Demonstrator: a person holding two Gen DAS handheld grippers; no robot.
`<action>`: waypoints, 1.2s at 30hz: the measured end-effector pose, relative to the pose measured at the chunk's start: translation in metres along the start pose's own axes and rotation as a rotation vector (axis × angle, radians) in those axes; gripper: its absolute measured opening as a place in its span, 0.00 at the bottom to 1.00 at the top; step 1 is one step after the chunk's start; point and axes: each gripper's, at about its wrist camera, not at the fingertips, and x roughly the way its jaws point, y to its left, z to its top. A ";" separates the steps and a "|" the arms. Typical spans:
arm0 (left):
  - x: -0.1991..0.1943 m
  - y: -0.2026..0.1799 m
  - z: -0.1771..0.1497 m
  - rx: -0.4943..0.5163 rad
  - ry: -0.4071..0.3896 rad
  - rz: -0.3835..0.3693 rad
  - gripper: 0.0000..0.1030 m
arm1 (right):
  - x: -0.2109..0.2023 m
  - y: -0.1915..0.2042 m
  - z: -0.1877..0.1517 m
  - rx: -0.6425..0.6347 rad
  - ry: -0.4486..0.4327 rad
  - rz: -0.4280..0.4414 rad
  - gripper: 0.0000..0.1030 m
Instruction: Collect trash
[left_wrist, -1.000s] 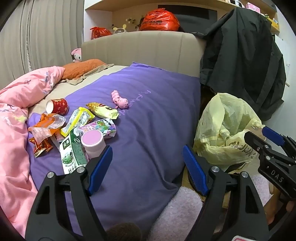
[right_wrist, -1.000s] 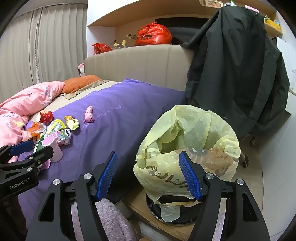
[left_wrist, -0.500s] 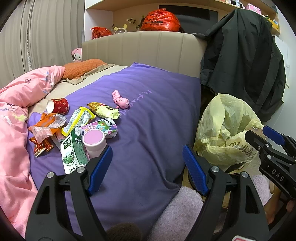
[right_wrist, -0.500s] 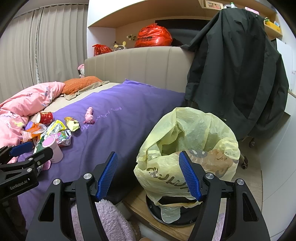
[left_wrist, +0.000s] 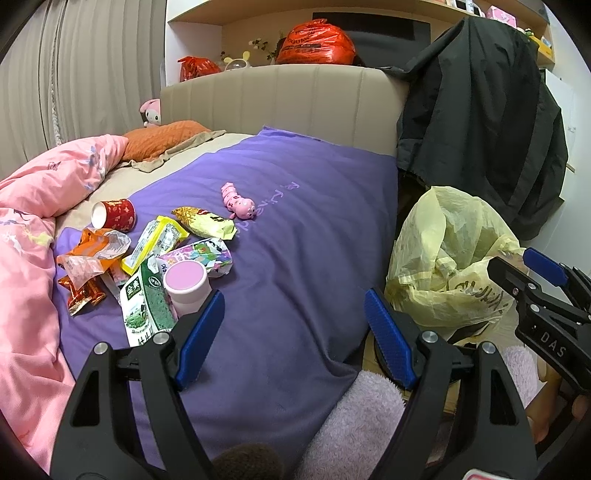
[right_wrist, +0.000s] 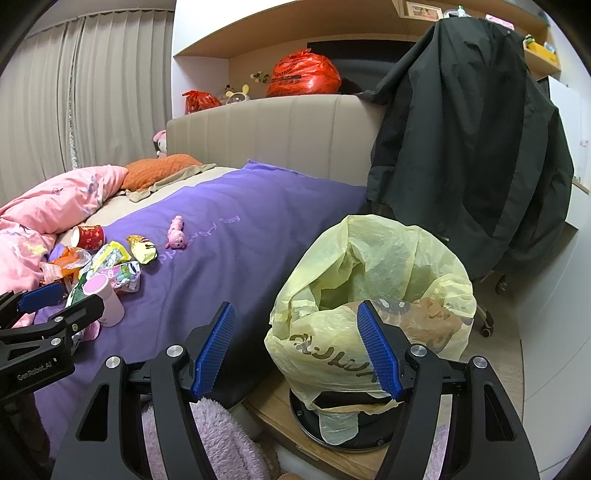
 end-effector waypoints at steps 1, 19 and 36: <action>-0.001 0.000 0.000 0.002 -0.004 -0.001 0.72 | -0.001 -0.001 -0.001 0.003 -0.003 0.000 0.63; -0.007 -0.006 0.000 0.024 -0.037 -0.026 0.72 | -0.004 -0.005 -0.002 0.017 -0.023 -0.007 0.63; -0.006 -0.005 -0.001 0.025 -0.037 -0.032 0.72 | -0.004 -0.009 -0.002 0.024 -0.027 -0.014 0.63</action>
